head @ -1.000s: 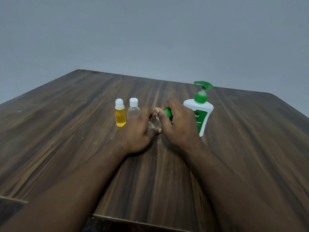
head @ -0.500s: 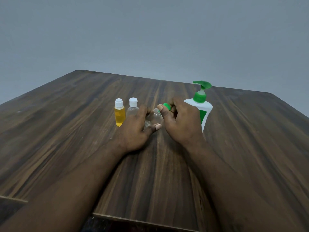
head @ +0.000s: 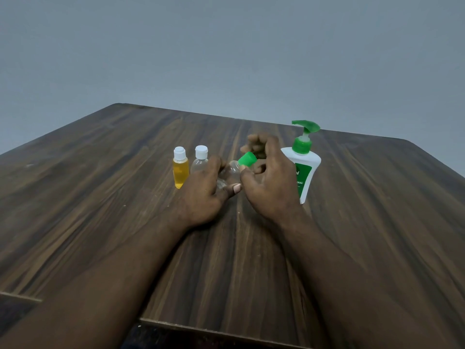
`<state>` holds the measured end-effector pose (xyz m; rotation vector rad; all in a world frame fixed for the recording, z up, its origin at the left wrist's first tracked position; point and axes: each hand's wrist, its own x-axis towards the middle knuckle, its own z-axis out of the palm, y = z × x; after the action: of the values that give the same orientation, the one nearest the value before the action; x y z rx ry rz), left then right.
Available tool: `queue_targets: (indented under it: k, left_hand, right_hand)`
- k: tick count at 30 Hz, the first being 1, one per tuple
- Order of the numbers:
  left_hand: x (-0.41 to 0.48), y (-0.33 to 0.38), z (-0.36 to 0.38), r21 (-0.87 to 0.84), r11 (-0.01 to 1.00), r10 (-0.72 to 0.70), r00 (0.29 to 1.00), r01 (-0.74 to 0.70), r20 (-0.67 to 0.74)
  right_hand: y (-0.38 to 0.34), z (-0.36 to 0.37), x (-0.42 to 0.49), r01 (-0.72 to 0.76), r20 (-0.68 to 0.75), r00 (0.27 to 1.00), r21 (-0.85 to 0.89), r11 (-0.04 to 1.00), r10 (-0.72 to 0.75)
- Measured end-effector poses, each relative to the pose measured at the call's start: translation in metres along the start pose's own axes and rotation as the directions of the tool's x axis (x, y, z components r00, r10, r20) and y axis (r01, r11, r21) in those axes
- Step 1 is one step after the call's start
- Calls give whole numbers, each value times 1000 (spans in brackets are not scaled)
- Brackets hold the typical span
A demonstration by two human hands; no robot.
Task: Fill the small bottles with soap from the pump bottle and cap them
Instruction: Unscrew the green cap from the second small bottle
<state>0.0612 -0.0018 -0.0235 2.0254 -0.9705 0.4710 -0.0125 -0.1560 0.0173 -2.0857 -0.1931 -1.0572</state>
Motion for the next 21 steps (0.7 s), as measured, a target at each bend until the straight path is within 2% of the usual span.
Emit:
queue_targets:
  k: [5, 8, 11, 13, 16, 18, 21]
  left_hand:
    - [0, 0, 1, 19, 1000, 6, 1000, -6, 12]
    - [0, -2, 1, 23, 1000, -1, 1000, 1, 7]
    - [0, 0, 1, 29, 1000, -6, 1000, 6, 7]
    - [0, 1, 1, 33, 999, -7, 1000, 6, 18]
    - [0, 0, 1, 15, 1000, -5, 1000, 4, 19]
    - [0, 0, 1, 20, 1000, -12, 1000, 12, 26]
    - [-1, 2, 0, 16, 1000, -4, 1000, 4, 17]
  right_hand:
    - [1, 3, -1, -45, -115, 993, -84, 995, 36]
    - [5, 3, -1, -10, -77, 997, -114, 993, 1]
    - [2, 0, 0, 7, -26, 1000, -28, 1000, -8]
    - [0, 0, 0, -4, -43, 999, -26, 1000, 3]
    - [1, 2, -1, -36, -87, 996, -123, 992, 26]
    - [4, 1, -1, -6, -67, 998, -165, 986, -5]
    - [2, -1, -2, 17, -52, 998, -103, 995, -23]
